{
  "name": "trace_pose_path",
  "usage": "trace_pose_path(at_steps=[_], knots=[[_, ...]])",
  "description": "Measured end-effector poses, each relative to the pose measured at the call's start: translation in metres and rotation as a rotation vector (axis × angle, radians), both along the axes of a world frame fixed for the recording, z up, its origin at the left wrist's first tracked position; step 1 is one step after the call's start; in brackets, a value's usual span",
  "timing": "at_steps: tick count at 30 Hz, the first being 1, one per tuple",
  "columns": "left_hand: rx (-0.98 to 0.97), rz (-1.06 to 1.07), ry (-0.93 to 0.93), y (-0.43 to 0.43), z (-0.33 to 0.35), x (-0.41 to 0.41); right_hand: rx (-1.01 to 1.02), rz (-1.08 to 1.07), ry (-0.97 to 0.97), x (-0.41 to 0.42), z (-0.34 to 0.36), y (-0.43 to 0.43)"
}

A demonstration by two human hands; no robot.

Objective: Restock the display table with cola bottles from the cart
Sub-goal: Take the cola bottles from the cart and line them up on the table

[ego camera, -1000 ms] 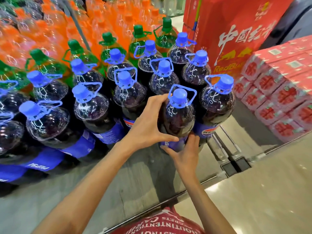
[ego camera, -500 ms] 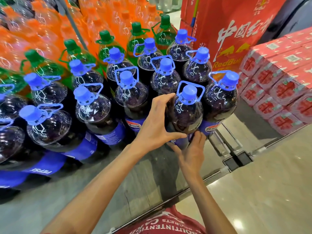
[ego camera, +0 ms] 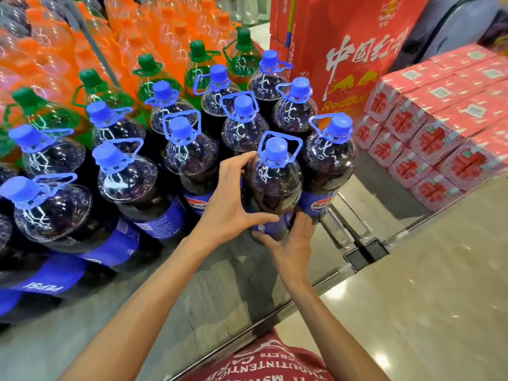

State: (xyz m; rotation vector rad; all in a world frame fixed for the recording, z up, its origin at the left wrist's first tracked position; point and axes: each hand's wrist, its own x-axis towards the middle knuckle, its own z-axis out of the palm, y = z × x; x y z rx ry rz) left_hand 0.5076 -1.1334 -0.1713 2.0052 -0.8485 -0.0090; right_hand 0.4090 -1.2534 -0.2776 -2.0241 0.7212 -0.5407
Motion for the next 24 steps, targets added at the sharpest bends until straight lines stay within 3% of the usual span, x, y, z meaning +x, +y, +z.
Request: trace_pose_path(at_steps=[8,15,20,24], knots=[[-0.067,0.050,0.043,-0.001,-0.010,-0.003,-0.047,0.125,0.038,-0.009,0.006,-0.016],[-0.059,0.011,0.050,0.012,-0.013,-0.006,-0.097,0.077,0.128,-0.020,0.015,-0.006],[0.071,-0.045,-0.002,0.036,-0.009,-0.003,-0.093,0.073,0.286,-0.049,0.027,-0.002],[0.364,-0.167,-0.171,0.051,0.005,0.005,-0.087,0.038,0.507,-0.072,0.037,0.001]])
